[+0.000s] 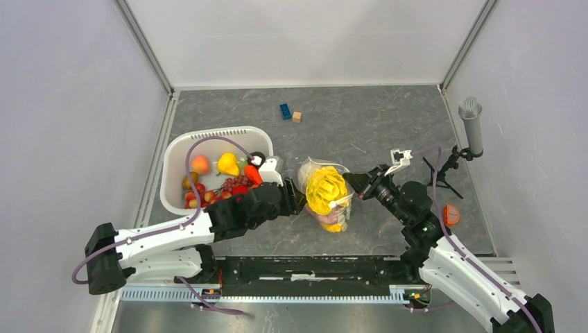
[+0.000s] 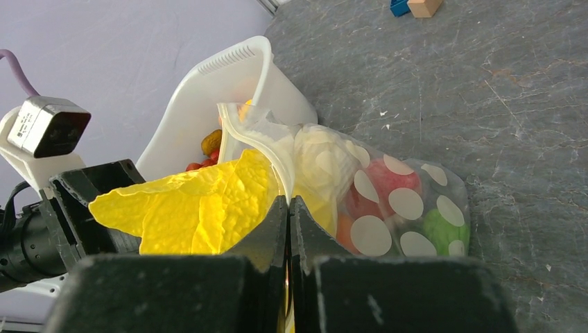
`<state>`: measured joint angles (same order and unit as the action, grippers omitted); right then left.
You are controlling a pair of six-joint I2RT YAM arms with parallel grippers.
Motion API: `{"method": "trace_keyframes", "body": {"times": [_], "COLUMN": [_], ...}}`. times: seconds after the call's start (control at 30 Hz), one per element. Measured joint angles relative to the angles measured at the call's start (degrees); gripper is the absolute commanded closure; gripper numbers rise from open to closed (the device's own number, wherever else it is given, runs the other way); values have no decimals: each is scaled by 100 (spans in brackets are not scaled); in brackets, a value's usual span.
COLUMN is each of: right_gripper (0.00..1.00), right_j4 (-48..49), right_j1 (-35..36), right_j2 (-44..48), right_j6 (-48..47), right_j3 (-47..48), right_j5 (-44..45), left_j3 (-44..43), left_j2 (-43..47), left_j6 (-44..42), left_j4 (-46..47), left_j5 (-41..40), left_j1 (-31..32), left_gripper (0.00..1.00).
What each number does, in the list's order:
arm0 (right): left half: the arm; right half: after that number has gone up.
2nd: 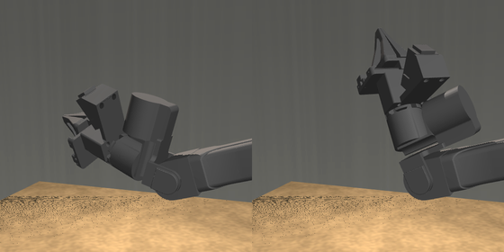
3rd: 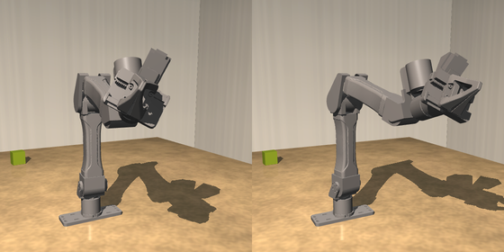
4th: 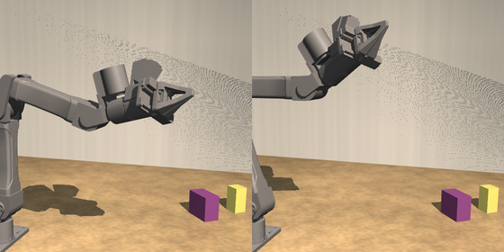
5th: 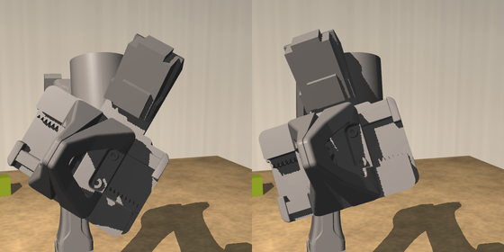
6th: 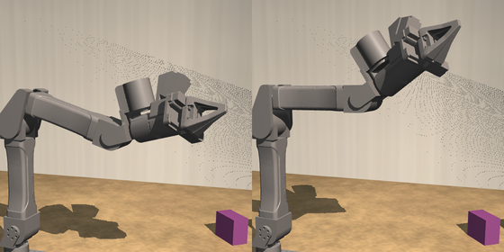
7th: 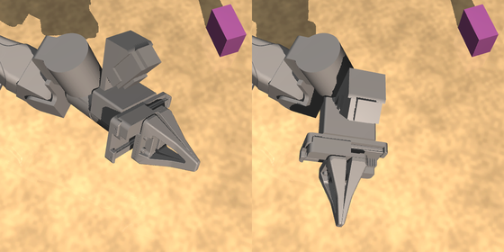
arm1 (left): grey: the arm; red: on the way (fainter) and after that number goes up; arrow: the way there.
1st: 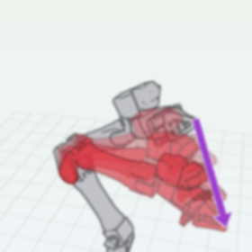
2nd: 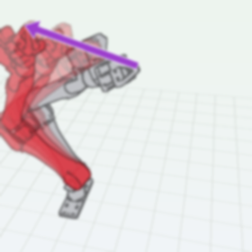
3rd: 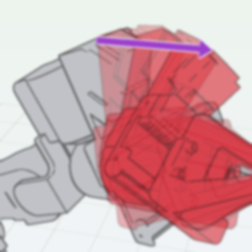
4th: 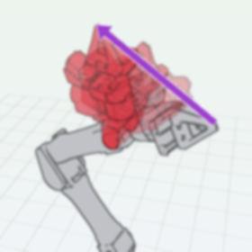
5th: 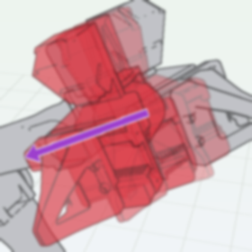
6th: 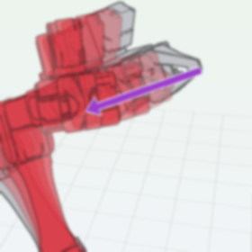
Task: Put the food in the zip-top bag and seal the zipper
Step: Adjust the fake vegetable in the zipper food storage bag.
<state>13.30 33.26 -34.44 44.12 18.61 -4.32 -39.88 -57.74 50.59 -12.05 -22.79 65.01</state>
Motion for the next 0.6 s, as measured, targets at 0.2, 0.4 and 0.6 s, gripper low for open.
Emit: {"method": "trace_keyframes", "body": {"times": [0.2,0.4,0.6], "right_gripper": [97,97,96], "right_j4": [111,129,-15], "right_j1": [-7,-4,-7], "right_j2": [0,0,-103], "right_j6": [61,59,-415], "right_j3": [0,0,153], "right_j5": [-127,-214,-520], "left_j3": [13,11,-323], "left_j2": [-431,-669,-315], "left_j6": [35,33,-149], "left_j4": [455,533,37], "left_j5": [-114,-162,-223], "left_j1": [0,0,0], "left_gripper": [68,97,98]}}
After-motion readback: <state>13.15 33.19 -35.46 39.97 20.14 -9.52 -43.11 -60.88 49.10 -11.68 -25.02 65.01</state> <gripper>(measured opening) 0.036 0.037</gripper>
